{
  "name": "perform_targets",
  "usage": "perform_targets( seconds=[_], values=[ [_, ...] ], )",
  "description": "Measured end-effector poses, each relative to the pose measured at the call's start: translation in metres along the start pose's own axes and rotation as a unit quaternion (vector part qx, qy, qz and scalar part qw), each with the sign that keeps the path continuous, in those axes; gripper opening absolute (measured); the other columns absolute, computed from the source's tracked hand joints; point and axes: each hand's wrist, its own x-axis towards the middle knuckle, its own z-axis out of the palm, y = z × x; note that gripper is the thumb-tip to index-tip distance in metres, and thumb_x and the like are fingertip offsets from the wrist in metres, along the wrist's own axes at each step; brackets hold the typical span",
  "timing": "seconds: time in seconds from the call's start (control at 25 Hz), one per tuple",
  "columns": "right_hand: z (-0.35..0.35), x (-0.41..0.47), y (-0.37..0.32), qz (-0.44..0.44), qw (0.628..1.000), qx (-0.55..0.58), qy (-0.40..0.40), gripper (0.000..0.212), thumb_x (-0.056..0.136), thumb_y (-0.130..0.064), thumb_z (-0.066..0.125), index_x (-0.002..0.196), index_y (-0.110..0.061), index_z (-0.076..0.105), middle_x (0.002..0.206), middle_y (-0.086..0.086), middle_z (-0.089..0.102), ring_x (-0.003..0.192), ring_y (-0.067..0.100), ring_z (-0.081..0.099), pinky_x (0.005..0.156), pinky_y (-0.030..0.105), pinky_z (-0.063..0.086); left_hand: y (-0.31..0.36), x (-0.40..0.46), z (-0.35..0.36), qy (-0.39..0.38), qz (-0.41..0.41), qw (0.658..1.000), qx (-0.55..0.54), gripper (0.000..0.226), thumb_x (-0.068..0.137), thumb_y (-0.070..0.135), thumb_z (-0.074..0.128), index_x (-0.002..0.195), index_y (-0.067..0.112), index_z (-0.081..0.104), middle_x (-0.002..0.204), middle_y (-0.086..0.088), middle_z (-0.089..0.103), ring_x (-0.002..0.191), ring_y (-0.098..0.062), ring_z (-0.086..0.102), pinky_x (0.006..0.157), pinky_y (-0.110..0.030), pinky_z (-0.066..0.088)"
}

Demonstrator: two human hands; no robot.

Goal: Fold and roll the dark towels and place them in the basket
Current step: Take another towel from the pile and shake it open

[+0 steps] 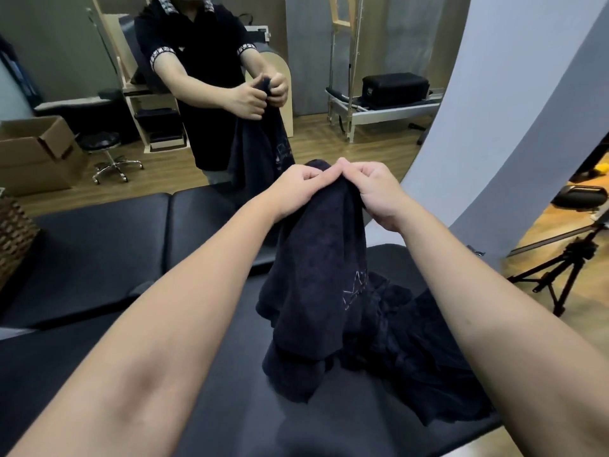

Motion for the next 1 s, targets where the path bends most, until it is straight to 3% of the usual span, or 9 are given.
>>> perform_targets(
  seconds=[0.12, 0.16, 0.24, 0.4, 0.52, 0.68, 0.8, 0.88, 1.0],
  values=[
    [-0.005, -0.003, 0.004, 0.001, 0.997, -0.073, 0.015, 0.051, 0.105, -0.042, 0.047, 0.092, -0.001, 0.075, 0.096, 0.017, 0.076, 0.085, 0.021, 0.068, 0.082, 0.045, 0.055, 0.002, -0.007, -0.024, -0.027, -0.005, 0.997, 0.068, 0.077, 0.075, 0.064, 0.079, 0.068, -0.007, 0.050, 0.069, -0.009, 0.048, 0.064, -0.019, 0.043, 0.065, -0.032, 0.033],
    [-0.005, -0.003, 0.007, 0.008, 0.997, -0.071, 0.028, 0.052, 0.106, -0.042, 0.045, 0.090, -0.002, 0.074, 0.091, 0.012, 0.076, 0.082, 0.019, 0.069, 0.077, 0.039, 0.055, 0.005, -0.011, -0.029, -0.010, 0.002, 0.999, 0.048, 0.062, 0.084, 0.049, 0.078, 0.058, 0.005, 0.042, 0.061, -0.006, 0.040, 0.057, -0.015, 0.037, 0.059, -0.030, 0.028],
    [-0.004, -0.002, 0.008, 0.022, 0.997, -0.051, 0.047, 0.055, 0.106, -0.045, 0.044, 0.093, 0.000, 0.073, 0.092, 0.011, 0.077, 0.085, 0.022, 0.072, 0.079, 0.037, 0.056, 0.004, -0.017, -0.028, 0.024, 0.012, 0.999, -0.026, 0.051, 0.095, 0.032, 0.070, 0.057, 0.018, 0.039, 0.058, 0.000, 0.037, 0.054, -0.010, 0.034, 0.055, -0.028, 0.025],
    [0.008, 0.005, 0.003, -0.042, 0.991, -0.122, 0.026, 0.069, 0.099, -0.053, 0.046, 0.085, 0.012, 0.061, 0.075, 0.012, 0.062, 0.071, 0.020, 0.055, 0.070, 0.036, 0.045, -0.010, -0.030, 0.005, 0.012, -0.003, 0.998, -0.068, 0.046, 0.082, 0.057, 0.071, 0.086, 0.013, 0.058, 0.087, -0.011, 0.059, 0.078, -0.021, 0.055, 0.068, -0.034, 0.046],
    [0.007, 0.009, 0.005, -0.083, 0.977, -0.192, 0.028, 0.070, 0.099, -0.052, 0.046, 0.074, 0.013, 0.054, 0.067, 0.008, 0.049, 0.064, 0.018, 0.043, 0.063, 0.035, 0.036, -0.015, -0.036, -0.002, -0.016, -0.037, 0.999, 0.000, 0.043, 0.082, 0.047, 0.079, 0.095, 0.007, 0.072, 0.096, -0.008, 0.076, 0.084, -0.020, 0.071, 0.084, -0.038, 0.058],
    [0.003, 0.002, 0.014, -0.138, 0.929, -0.341, 0.038, 0.059, 0.103, -0.047, 0.049, 0.059, -0.009, 0.038, 0.057, -0.003, 0.042, 0.056, 0.016, 0.036, 0.059, 0.035, 0.029, -0.017, -0.041, -0.029, -0.020, -0.035, 0.996, 0.077, 0.062, 0.067, 0.052, 0.085, 0.094, -0.003, 0.072, 0.088, -0.010, 0.075, 0.076, -0.016, 0.065, 0.074, -0.035, 0.052],
    [0.001, -0.007, 0.012, -0.149, 0.877, -0.455, 0.044, 0.051, 0.092, -0.067, 0.053, 0.075, -0.019, 0.055, 0.071, -0.003, 0.059, 0.068, 0.019, 0.049, 0.063, 0.036, 0.039, -0.006, -0.042, -0.039, 0.009, 0.002, 0.988, 0.154, 0.050, 0.076, 0.049, 0.085, 0.082, 0.002, 0.069, 0.066, 0.005, 0.058, 0.062, -0.008, 0.050, 0.060, -0.027, 0.037],
    [-0.002, -0.010, 0.011, -0.106, 0.829, -0.547, 0.048, 0.062, 0.082, -0.080, 0.052, 0.088, -0.018, 0.060, 0.080, -0.002, 0.062, 0.074, 0.023, 0.050, 0.065, 0.036, 0.042, 0.005, -0.044, -0.050, 0.012, -0.004, 0.966, 0.258, 0.043, 0.075, 0.056, 0.082, 0.068, 0.016, 0.067, 0.056, 0.015, 0.055, 0.053, -0.003, 0.047, 0.053, -0.024, 0.036],
    [-0.002, -0.010, 0.019, -0.058, 0.833, -0.548, 0.053, 0.063, 0.080, -0.081, 0.054, 0.082, -0.018, 0.057, 0.079, -0.004, 0.060, 0.076, 0.023, 0.053, 0.064, 0.036, 0.039, 0.010, -0.047, -0.068, 0.037, -0.016, 0.924, 0.380, 0.047, 0.079, 0.065, 0.073, 0.060, 0.024, 0.063, 0.056, 0.009, 0.058, 0.056, -0.010, 0.054, 0.053, -0.028, 0.040]
  ],
)
